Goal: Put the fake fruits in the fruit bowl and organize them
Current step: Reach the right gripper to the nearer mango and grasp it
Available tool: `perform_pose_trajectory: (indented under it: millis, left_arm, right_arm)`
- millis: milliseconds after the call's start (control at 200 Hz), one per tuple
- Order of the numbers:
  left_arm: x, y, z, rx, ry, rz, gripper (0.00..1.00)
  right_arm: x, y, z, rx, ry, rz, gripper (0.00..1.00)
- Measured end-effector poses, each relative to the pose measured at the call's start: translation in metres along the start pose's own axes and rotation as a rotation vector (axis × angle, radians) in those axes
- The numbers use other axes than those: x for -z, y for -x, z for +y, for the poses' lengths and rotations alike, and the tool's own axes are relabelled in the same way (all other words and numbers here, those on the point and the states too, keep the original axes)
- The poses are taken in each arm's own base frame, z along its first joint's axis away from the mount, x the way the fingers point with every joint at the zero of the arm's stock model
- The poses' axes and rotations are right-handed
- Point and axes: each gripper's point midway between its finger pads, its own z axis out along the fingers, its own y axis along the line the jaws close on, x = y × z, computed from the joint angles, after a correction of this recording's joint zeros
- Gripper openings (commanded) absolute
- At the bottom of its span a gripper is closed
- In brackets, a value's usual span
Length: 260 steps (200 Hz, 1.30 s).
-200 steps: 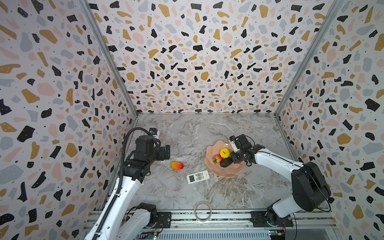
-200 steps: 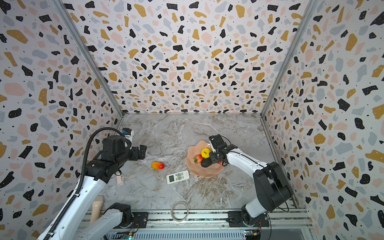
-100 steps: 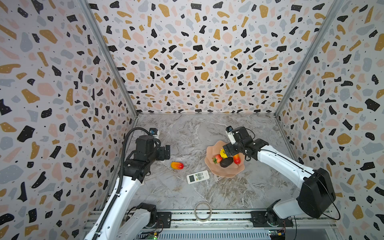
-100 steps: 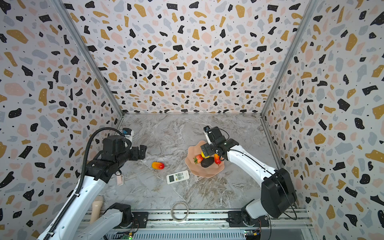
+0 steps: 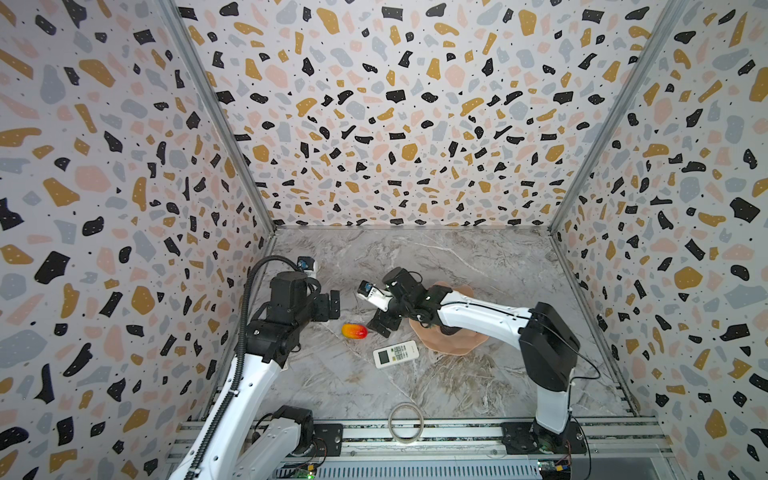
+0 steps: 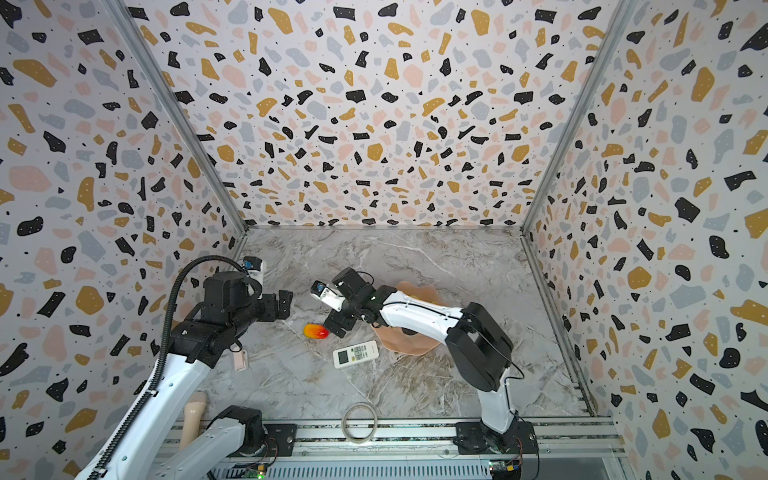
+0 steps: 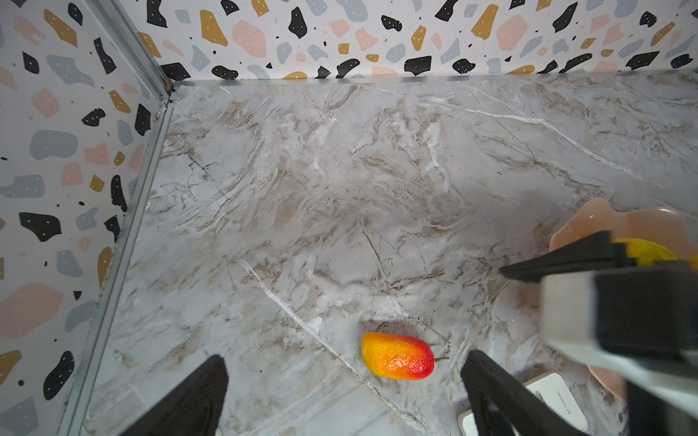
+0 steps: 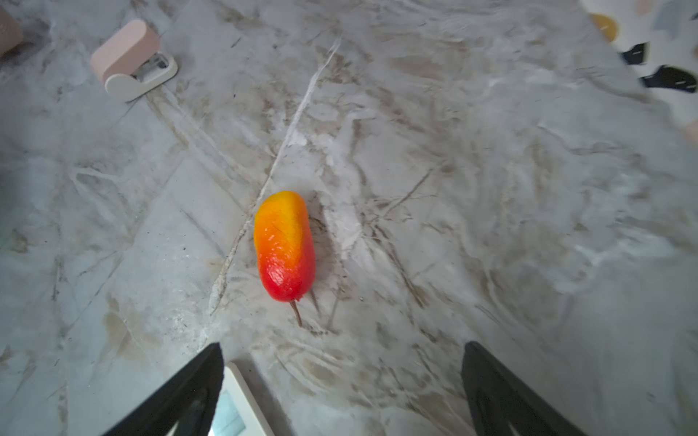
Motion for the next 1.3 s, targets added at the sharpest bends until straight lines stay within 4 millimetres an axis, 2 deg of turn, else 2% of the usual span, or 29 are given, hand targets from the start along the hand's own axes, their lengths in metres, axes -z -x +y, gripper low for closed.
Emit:
perform_pose_trajectory:
  millis: [150, 285, 461, 676, 826, 961, 1167, 1237, 1302]
  left_arm:
    - [0.0, 0.0, 0.0, 0.002, 0.0, 0.0, 1.0]
    - [0.0, 0.0, 0.0, 0.003, 0.0, -0.001, 0.99]
    - [0.0, 0.0, 0.0, 0.003, 0.0, 0.0, 1.0]
    - [0.0, -0.002, -0.001, 0.003, -0.004, 0.008, 0.99]
    - [0.0, -0.005, -0.001, 0.002, -0.006, 0.019, 1.0]
    - [0.0, -0.005, -0.001, 0.002, -0.006, 0.022, 0.99]
    - [0.0, -0.005, -0.001, 0.002, -0.006, 0.021, 1.0]
    - [0.001, -0.005, -0.001, 0.002, -0.006, 0.019, 1.0]
    - [0.002, -0.004, -0.001, 0.002, -0.007, 0.016, 1.0]
  right_arm:
    - [-0.036, -0.004, 0.025, 0.006, 0.095, 0.012, 1.0]
    - [-0.053, 0.011, 0.036, 0.015, 0.134, -0.02, 0.96]
    - [-0.069, 0.022, 0.037, 0.009, 0.141, -0.04, 0.88]
    - [-0.089, 0.005, 0.034, -0.013, 0.134, 0.005, 0.7]
    - [-0.092, -0.001, 0.032, -0.024, 0.13, 0.024, 0.61]
    - [-0.092, -0.002, 0.031, -0.03, 0.127, 0.027, 0.46]
    - [-0.092, -0.003, 0.03, -0.03, 0.122, 0.022, 0.45]
    - [-0.092, -0.003, 0.029, -0.03, 0.12, 0.02, 0.37]
    - [-0.091, -0.004, 0.029, -0.031, 0.118, 0.02, 0.35]
